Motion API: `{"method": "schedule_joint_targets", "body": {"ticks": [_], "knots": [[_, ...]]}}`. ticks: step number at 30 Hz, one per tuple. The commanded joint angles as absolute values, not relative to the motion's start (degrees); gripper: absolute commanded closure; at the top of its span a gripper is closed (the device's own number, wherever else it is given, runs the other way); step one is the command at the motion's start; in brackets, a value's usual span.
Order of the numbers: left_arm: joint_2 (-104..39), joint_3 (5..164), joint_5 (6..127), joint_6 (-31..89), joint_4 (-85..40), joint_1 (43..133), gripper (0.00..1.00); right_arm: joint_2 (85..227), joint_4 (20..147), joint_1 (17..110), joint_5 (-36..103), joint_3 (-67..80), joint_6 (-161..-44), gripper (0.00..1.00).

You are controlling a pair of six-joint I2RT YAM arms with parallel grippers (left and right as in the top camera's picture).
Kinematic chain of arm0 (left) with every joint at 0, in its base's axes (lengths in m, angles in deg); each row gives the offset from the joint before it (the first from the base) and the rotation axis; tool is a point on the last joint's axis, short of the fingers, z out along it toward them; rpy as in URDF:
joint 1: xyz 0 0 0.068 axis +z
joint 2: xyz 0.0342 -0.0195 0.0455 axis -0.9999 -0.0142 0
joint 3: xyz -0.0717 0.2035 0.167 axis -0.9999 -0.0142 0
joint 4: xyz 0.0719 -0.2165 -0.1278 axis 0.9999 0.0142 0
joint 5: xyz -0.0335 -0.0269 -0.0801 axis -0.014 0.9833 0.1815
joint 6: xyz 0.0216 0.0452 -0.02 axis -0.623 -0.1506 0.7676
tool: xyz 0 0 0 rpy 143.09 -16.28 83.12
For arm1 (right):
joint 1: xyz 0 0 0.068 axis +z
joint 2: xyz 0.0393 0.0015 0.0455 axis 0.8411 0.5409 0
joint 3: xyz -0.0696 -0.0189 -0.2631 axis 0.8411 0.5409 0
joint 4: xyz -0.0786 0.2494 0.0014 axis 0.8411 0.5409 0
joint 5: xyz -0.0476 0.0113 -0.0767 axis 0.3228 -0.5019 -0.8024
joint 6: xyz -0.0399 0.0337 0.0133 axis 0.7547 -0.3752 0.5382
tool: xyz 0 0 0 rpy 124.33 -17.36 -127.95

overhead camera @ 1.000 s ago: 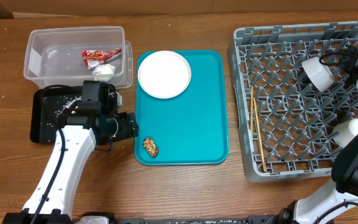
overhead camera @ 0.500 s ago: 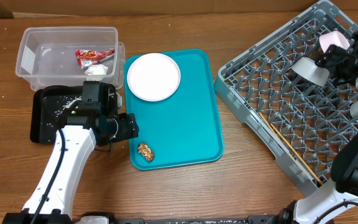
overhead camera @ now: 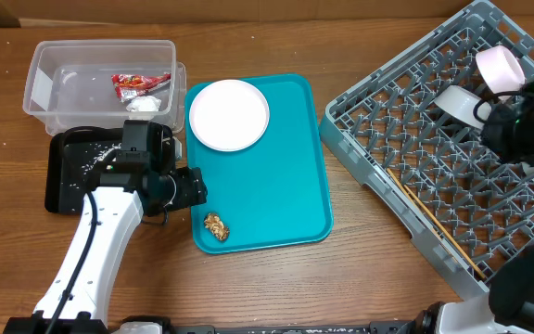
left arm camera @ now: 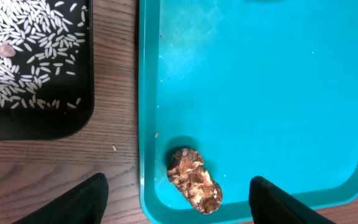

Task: Sort waste into correct bins and load items into the dishwasher

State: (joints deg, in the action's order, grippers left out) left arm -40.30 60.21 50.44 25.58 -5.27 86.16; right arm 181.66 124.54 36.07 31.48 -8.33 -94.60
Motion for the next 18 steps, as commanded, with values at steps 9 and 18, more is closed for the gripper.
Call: {"method": "schedule_joint_targets", "body": {"ticks": [9,18], "knots": [[-39.61,61.32,50.11,25.34,-5.55,85.72,0.25,181.72,126.86,46.23,35.1,3.21,-99.56,0.87],[-39.61,61.32,50.11,25.32,-5.57,85.72,0.25,181.96,122.4,54.45,35.34,8.78,-100.66,0.86]]}}
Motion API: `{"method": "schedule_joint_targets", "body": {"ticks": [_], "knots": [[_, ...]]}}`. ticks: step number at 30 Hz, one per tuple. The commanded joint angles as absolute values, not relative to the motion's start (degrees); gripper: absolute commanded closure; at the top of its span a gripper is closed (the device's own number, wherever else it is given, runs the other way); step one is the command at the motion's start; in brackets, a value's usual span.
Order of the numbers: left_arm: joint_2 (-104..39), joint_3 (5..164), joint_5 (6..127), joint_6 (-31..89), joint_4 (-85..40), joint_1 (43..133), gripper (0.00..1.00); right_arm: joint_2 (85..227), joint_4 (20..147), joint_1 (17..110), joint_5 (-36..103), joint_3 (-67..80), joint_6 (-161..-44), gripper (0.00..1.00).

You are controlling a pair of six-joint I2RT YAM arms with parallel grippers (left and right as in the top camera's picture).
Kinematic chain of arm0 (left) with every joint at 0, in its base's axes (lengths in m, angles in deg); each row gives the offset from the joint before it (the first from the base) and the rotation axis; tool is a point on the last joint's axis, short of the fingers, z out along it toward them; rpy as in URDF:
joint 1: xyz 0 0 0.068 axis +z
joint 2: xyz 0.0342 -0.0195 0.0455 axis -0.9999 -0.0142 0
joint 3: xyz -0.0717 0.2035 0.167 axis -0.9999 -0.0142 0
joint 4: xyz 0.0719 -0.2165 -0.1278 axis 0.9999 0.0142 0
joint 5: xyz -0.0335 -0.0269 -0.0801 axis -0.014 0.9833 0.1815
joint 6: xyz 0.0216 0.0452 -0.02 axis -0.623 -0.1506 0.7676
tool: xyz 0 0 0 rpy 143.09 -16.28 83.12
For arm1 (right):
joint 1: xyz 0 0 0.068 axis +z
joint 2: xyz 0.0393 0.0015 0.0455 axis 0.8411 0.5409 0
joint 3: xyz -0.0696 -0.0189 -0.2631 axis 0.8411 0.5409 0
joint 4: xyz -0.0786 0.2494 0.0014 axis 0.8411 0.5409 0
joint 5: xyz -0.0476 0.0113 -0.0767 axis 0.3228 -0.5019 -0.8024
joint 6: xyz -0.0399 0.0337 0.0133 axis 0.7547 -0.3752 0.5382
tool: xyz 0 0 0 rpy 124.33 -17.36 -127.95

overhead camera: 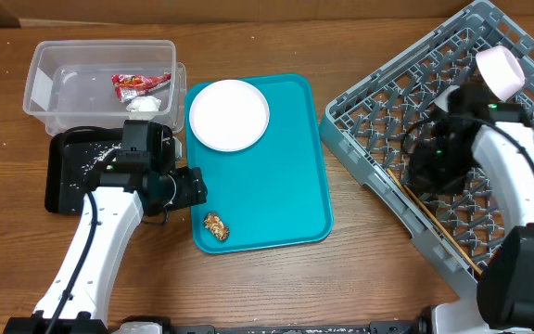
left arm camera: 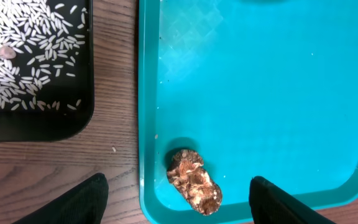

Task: Sort waste into correct bins and load items into the dishwasher

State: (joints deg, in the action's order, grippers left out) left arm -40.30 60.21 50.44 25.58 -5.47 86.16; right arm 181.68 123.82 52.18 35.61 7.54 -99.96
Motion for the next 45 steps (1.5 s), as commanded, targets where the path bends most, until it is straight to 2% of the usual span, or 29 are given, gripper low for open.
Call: {"method": "schedule_joint_targets", "body": {"ticks": [1,7,15,19,25,32,45], "knots": [[-39.61,61.32,50.11,25.32,-5.55,85.72,0.25,182.2,121.63,55.3,35.34,9.11,-100.68,0.86],[-39.61,61.32,50.11,25.32,-5.55,85.72,0.25,184.04,119.54,58.71,39.54,9.4,-100.77,0.86],[-39.61,61.32,50.11,25.32,-5.55,85.72,0.25,184.08,109.04,61.84,50.19,9.4,-100.63,0.86],[-39.61,61.32,50.11,25.32,-5.55,85.72,0.25,184.1,105.74,62.3,49.29,9.4,-100.66,0.86],[-39.61,61.32,50.11,25.32,-5.55,85.72,0.25,184.15,102.95,62.3,35.83,9.4,-102.16,0.86],[-39.61,61.32,50.11,25.32,-5.53,85.72,0.25,186.95,98.27,62.43,35.87,9.4,-102.14,0.86],[-39.61,61.32,50.13,25.34,-5.44,85.72,0.25,187.89,79.01,62.45,35.87,9.27,-102.38,0.85]]}}
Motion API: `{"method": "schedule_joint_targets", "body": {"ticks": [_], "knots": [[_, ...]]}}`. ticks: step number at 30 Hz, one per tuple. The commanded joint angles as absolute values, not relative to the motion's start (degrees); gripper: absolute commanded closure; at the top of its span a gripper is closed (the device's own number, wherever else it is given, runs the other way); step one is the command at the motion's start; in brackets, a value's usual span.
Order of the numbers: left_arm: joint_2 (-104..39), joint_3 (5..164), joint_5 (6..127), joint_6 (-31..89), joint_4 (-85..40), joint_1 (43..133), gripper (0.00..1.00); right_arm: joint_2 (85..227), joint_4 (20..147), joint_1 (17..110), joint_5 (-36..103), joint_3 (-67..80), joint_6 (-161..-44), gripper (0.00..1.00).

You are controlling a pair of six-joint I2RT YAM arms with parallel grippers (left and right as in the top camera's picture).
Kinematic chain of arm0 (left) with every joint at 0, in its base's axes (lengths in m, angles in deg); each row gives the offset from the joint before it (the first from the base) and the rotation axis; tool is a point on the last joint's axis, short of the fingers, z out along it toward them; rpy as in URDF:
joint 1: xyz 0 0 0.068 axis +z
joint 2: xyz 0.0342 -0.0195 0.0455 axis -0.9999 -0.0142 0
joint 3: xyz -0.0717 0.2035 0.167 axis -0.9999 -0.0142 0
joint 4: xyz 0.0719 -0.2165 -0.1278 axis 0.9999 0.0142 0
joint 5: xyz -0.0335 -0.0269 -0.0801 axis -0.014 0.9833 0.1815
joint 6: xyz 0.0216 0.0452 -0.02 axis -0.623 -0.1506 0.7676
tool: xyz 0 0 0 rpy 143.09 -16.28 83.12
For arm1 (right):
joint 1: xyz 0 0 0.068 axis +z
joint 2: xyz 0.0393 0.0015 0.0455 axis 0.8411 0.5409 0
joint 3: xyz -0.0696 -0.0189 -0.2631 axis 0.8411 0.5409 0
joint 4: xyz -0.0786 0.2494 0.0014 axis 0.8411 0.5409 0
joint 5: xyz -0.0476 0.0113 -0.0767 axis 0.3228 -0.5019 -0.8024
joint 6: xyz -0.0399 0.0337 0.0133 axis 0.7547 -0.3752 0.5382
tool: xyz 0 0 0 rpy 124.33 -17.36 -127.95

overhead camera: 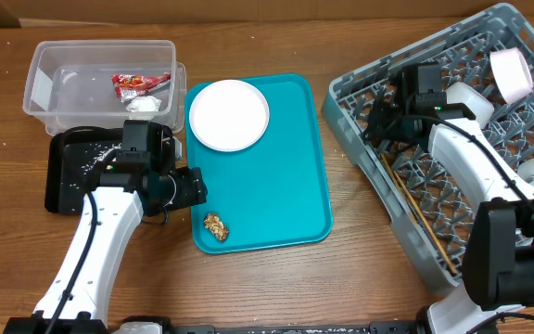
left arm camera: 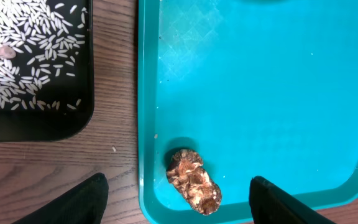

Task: Sort waste into correct bins and load items into the dishwasher

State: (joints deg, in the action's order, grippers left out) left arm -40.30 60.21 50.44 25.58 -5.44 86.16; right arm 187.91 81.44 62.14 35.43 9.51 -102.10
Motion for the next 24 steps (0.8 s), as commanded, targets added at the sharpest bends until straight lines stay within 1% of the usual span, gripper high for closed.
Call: {"method": "schedule_joint_targets", "body": {"ticks": [1,2,4,8,13,15,17,18,19,21,24], "knots": [[-39.61,61.32,50.13,25.34,-5.4,85.72,0.25,187.89,78.6,62.45,35.89,9.27,-102.38,0.85],[-39.61,61.32,50.13,25.34,-5.31,85.72,0.25,187.89,78.12,62.45,35.89,9.27,-102.36,0.82],[-39.61,61.32,50.13,25.34,-5.27,85.72,0.25,187.89,77.2,62.45,35.87,9.27,-102.34,0.81],[-39.61,61.32,50.13,25.32,-5.31,85.72,0.25,187.89,75.8,62.45,35.89,8.44,-102.34,0.8],[-39.61,61.32,50.11,25.34,-5.29,85.72,0.25,187.89,76.11,62.43,34.32,3.89,-102.08,0.78],[-39.61,61.32,50.11,25.34,-5.29,85.72,0.25,187.82,80.24,62.36,33.73,1.55,-102.05,0.78],[-39.61,61.32,50.11,25.34,-5.31,85.72,0.25,187.65,87.34,62.34,32.15,-1.25,-101.92,0.78],[-39.61,61.32,50.11,25.32,-5.31,85.72,0.25,187.36,93.9,62.34,30.01,-3.15,-101.95,0.78],[-39.61,61.32,50.11,25.32,-5.27,85.72,0.25,187.23,97.83,62.34,28.44,-4.0,-102.12,0.79],[-39.61,61.32,50.11,25.32,-5.33,85.72,0.25,187.03,106.99,62.34,24.64,-4.5,-102.14,0.79],[-39.61,61.32,50.11,25.34,-5.6,85.74,0.25,187.3,115.12,62.34,21.2,-4.0,-102.12,0.79]]}}
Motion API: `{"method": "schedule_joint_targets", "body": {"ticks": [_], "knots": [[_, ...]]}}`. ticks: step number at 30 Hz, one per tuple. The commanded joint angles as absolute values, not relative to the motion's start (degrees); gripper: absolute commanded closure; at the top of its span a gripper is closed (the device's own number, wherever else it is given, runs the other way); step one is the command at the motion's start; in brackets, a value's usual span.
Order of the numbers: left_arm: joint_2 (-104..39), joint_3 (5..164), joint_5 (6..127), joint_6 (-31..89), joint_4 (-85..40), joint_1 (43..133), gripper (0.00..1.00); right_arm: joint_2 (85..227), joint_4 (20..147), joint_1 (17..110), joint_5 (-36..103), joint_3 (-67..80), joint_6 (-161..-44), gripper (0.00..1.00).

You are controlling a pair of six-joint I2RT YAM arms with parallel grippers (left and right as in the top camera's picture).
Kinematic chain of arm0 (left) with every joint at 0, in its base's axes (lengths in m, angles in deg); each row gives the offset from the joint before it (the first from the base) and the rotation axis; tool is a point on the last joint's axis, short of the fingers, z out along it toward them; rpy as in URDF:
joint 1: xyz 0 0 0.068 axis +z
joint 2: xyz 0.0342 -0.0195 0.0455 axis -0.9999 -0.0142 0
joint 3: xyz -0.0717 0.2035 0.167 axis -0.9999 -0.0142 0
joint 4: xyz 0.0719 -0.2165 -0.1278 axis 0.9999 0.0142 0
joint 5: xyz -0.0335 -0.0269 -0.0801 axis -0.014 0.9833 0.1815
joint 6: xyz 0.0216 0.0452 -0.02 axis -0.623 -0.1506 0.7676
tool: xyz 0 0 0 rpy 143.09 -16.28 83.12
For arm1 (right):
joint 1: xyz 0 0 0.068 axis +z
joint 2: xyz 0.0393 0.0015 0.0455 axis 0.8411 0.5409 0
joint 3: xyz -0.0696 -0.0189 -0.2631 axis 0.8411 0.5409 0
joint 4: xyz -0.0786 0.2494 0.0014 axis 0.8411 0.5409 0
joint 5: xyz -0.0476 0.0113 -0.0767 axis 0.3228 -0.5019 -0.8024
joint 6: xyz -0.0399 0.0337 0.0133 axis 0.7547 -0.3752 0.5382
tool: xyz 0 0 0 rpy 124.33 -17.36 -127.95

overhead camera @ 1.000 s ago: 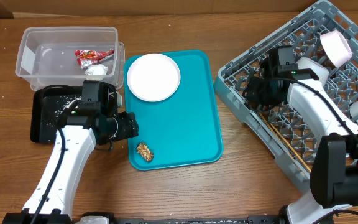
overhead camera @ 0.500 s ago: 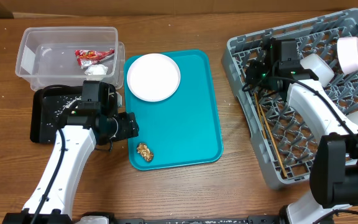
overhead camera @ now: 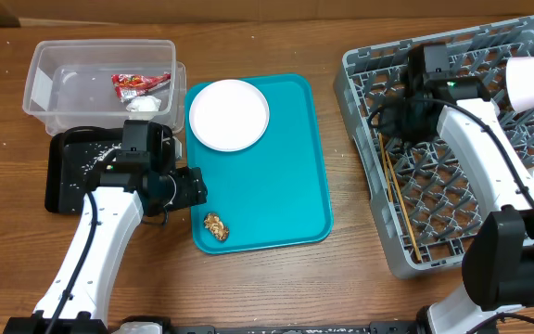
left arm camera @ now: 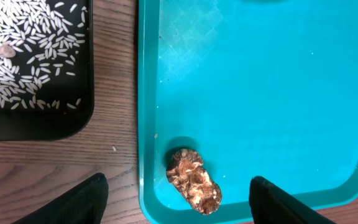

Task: Sort waste into correct bins and load items into the dishwasher

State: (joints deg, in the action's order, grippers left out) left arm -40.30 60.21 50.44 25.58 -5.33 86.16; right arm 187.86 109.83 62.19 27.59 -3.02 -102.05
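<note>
A brown food scrap lies in the near left corner of the teal tray; a white plate sits at the tray's far left. My left gripper hangs open just above the scrap, one finger over the wood, the other over the tray. The grey dish rack stands nearly square at the right, holding a pink cup, a white cup and chopsticks. My right gripper is down in the rack's far left part, shut on its grid.
A clear bin with a red wrapper stands at the far left. In front of it a black tray holds scattered rice. Bare wood lies between the teal tray and the rack.
My right gripper shifted a little to the right and the rack turned with it, from slanted to nearly square with the table. The left gripper and the scrap have not moved.
The rack first lay diagonally, my right gripper by the cups at its far right. The gripper then sat in the rack's middle, then at its left part with the rack partly turned. Now the rack stands squared. My left gripper stayed open over the scrap throughout.
</note>
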Motion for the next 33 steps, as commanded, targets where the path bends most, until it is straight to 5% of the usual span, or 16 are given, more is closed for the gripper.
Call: {"method": "schedule_joint_targets", "body": {"ticks": [1,33], "knots": [[-39.61,61.32,50.11,25.32,-5.64,85.72,0.25,187.3,117.15,62.34,20.29,-3.19,-102.1,0.78],[-39.61,61.32,50.13,25.32,-5.49,85.72,0.25,187.32,108.41,62.34,26.95,4.17,-102.38,0.79]]}}
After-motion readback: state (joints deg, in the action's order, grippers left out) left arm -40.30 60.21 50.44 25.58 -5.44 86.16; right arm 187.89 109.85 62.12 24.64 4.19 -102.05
